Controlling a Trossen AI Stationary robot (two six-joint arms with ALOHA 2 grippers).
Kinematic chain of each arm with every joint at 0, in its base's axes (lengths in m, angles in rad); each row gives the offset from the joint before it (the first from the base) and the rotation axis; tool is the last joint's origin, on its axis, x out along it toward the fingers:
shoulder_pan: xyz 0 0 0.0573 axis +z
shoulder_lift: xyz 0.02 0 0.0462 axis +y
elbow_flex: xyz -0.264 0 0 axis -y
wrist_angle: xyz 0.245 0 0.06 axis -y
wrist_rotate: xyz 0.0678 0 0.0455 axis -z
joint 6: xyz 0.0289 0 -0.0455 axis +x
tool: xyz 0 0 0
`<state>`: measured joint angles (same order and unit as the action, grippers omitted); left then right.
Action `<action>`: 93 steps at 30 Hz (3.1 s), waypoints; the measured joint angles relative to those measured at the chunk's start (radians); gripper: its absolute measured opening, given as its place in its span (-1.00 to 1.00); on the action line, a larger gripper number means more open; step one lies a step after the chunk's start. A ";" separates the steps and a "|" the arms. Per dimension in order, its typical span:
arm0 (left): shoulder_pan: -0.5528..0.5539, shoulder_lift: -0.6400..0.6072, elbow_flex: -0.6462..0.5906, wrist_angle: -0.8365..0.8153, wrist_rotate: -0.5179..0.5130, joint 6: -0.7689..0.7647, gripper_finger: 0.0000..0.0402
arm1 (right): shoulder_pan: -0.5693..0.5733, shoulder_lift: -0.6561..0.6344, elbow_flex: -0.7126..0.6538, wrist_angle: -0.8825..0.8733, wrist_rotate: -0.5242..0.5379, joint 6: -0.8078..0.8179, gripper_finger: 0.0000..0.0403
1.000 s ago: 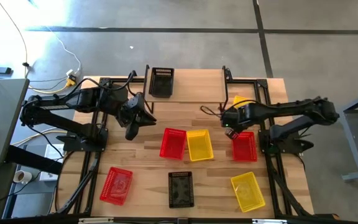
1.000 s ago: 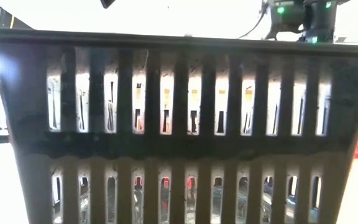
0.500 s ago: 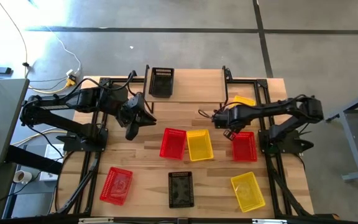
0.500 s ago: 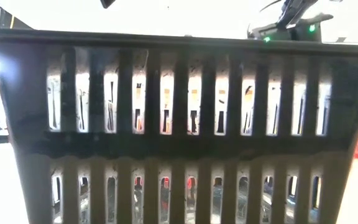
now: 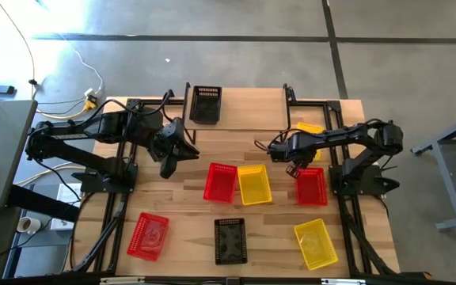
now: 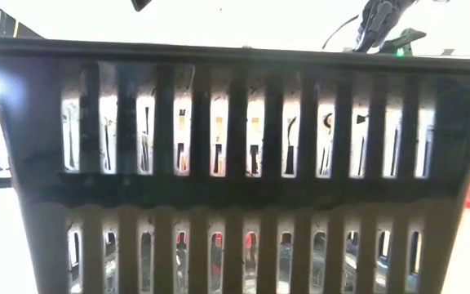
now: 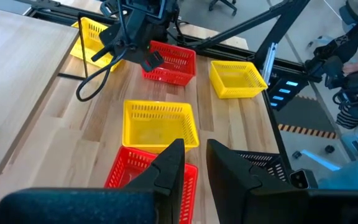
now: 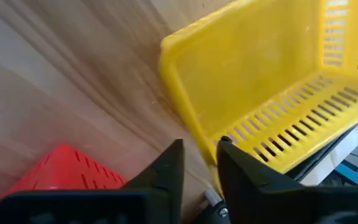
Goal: Stack baskets on shelf by color
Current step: Put the top yellow basket on the shelf
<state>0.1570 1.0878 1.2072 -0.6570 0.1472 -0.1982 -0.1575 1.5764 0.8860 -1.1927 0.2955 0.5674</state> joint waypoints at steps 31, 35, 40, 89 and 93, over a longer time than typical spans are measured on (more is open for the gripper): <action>0.000 0.000 0.000 0.000 -0.008 0.000 -0.70 | 0.152 -0.113 0.148 -0.248 -0.009 0.282 -1.00; 0.000 0.000 0.000 0.000 -0.008 0.000 -0.70 | 0.189 -0.136 0.220 -0.295 0.025 0.350 -1.00; 0.000 0.000 0.000 0.000 -0.008 0.000 -0.70 | 0.208 -0.140 0.330 -0.383 0.077 0.418 -1.00; 0.000 0.000 0.000 -0.061 -0.133 -0.071 -0.70 | -0.105 -0.015 0.840 -0.172 0.337 -0.602 -1.00; 0.000 0.000 0.000 -0.061 -0.133 -0.071 -0.70 | -0.105 0.041 0.840 -0.190 0.273 -0.597 -1.00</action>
<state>0.1566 1.0882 1.2076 -0.7181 0.0139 -0.2697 -0.2623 1.6171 1.7260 -1.3823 0.5685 -0.0299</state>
